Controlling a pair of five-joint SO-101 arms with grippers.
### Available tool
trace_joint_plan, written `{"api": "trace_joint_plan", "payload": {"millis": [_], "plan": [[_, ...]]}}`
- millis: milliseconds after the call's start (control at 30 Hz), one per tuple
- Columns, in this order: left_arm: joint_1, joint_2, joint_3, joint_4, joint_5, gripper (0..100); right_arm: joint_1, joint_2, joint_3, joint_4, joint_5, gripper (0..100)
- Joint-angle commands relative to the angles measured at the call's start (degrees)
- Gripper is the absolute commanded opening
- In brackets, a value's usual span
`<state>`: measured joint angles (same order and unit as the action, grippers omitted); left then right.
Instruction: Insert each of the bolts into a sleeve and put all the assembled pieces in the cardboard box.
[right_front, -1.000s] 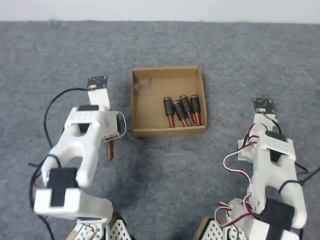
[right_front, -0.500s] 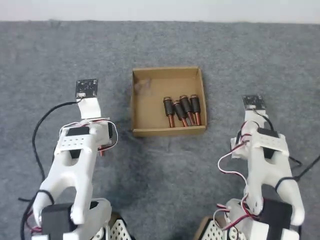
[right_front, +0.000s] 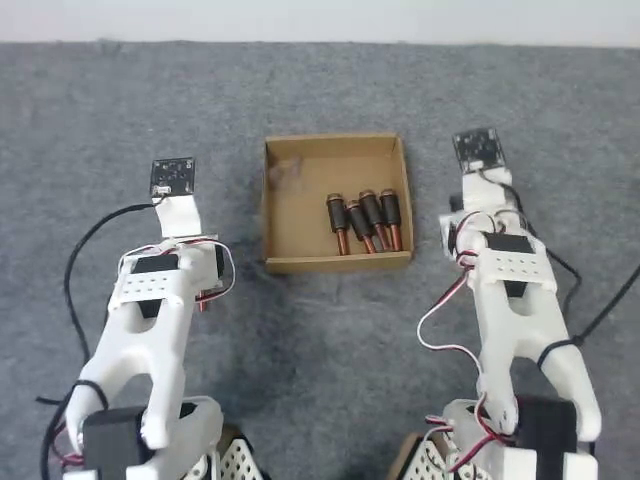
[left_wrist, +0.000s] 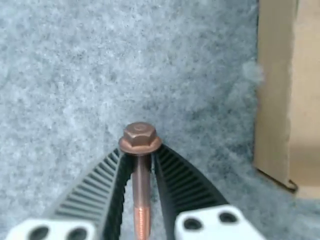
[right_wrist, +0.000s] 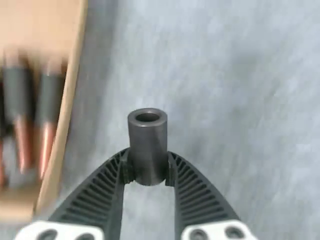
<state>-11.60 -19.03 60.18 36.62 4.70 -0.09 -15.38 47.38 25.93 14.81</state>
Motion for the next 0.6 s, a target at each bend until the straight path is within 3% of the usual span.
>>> {"api": "trace_joint_plan", "payload": {"millis": [0,400,567], "plan": [[-0.3,-3.3,-0.6,-1.3,-0.8,1,-1.2,-2.8,-1.6,-11.6,0.2,0.7],[0.0,-3.3,-0.6,-1.4,-0.8,1,-5.8,7.3,1.8,-45.9,-0.4,0.7],[0.0,-3.3,-0.6,-1.5,-0.8,1,-6.9,13.7,1.9,-58.9,-13.5,0.7]]}}
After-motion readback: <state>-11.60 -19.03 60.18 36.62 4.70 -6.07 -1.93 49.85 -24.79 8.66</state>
